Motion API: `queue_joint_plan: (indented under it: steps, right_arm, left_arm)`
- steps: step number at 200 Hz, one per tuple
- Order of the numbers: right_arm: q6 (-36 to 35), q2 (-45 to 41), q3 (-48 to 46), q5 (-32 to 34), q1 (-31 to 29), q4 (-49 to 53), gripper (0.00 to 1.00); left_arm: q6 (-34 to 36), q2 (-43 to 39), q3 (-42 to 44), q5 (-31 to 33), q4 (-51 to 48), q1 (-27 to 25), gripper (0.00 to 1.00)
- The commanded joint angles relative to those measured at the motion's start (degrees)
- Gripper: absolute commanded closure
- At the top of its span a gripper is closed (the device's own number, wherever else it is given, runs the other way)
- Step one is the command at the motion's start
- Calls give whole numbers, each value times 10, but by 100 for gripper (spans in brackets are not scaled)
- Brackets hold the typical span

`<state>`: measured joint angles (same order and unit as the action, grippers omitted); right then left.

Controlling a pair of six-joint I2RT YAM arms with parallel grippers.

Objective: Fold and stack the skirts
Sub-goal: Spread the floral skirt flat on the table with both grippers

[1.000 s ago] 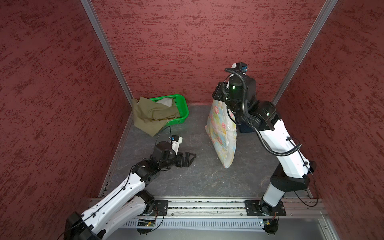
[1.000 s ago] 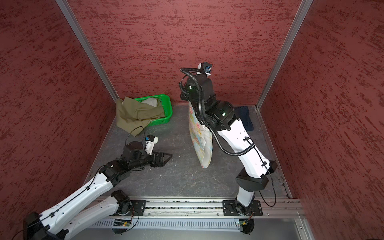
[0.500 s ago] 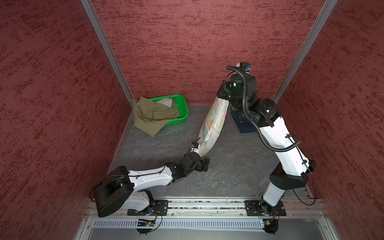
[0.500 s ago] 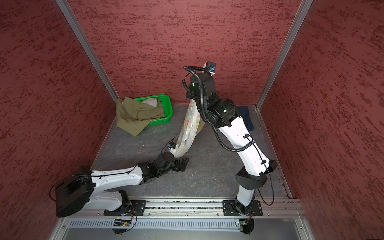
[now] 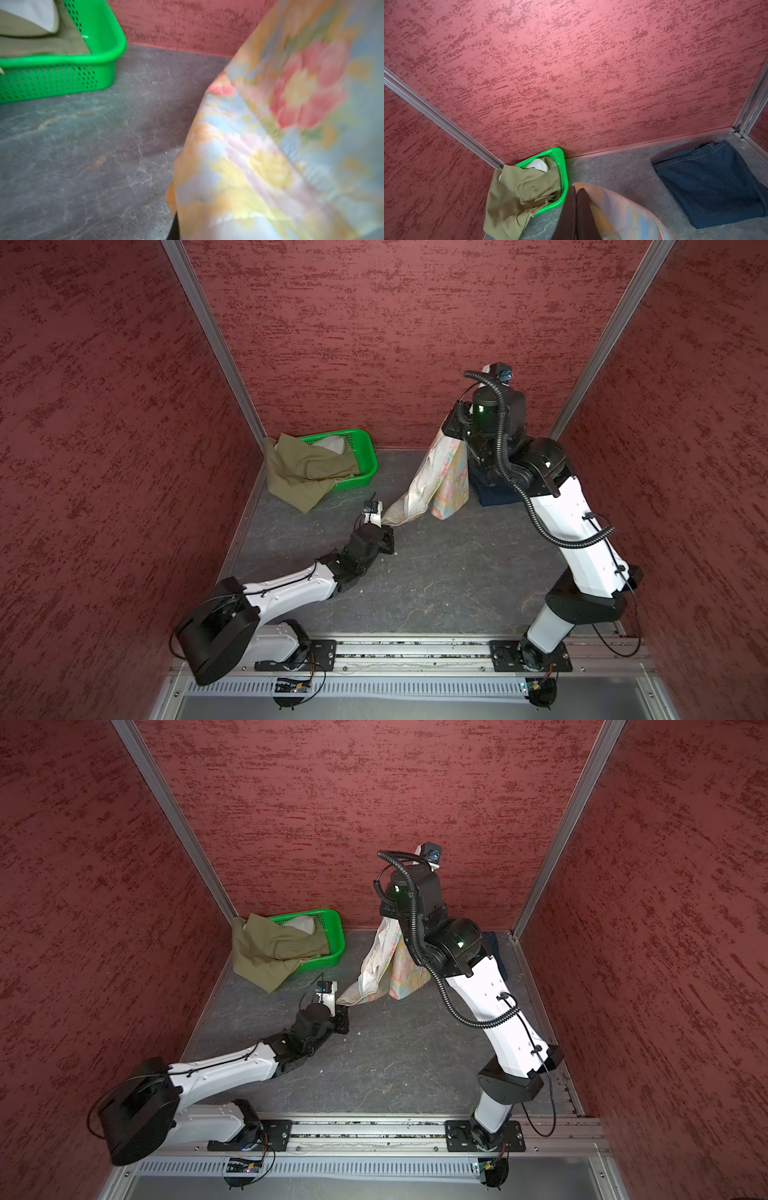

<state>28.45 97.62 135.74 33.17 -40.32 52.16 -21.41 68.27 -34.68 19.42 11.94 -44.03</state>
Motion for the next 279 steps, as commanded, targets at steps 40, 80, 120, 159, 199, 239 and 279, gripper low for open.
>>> queue_joint_plan:
  steps: [40,80,120,159,199,239,279]
  right_arm:
    - [-5,-71,-51,-12,40,-3,100]
    - [-11,-134,-122,-12,44,13,100]
    - [15,-241,-269,-22,43,16,100]
    - [54,-309,-384,-38,44,45,100]
    - [50,-275,-468,-197,161,-9,100]
    - [33,-133,-509,-338,276,-125,84]
    - [23,-81,-501,-340,311,-134,1]
  left_arm:
    - [79,-162,-150,-39,-248,66,100]
    - [81,-219,-185,-40,-329,73,100]
    - [71,-289,-208,-39,-416,55,100]
    - [63,-283,-238,-60,-465,21,100]
    - [60,-137,-264,-214,-448,118,100]
    - [71,109,-315,-307,-394,224,68]
    - [37,212,-378,-238,-419,220,1]
